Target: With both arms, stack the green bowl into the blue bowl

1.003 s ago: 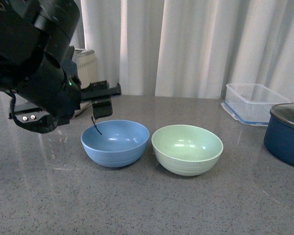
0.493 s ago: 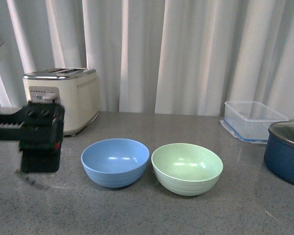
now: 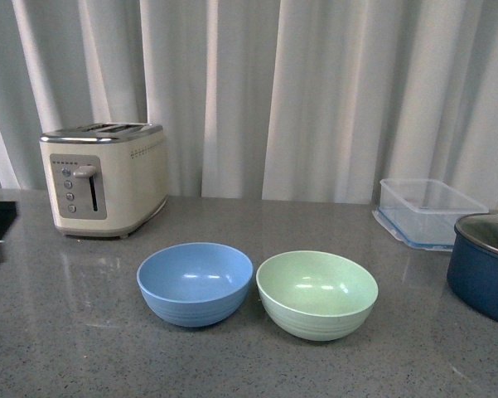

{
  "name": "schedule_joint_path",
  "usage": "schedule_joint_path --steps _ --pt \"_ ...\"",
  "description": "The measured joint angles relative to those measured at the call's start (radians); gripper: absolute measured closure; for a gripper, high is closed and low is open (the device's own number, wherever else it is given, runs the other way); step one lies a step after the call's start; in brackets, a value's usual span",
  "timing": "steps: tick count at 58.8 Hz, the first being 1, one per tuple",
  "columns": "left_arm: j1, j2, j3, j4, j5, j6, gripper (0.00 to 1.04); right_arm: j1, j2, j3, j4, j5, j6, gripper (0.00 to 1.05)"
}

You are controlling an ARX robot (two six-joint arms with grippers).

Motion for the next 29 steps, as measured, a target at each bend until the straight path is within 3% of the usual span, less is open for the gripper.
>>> schedule_joint_path --steps 15,29 --pt "0.084 -0.149 -0.146 -0.006 0.092 0.013 1.01 0.0 0.0 0.0 0.0 0.0 0.0 0.1" --pt "0.143 -0.288 -0.229 -0.064 0.142 0.016 1.01 0.0 0.0 0.0 0.0 0.0 0.0 0.1"
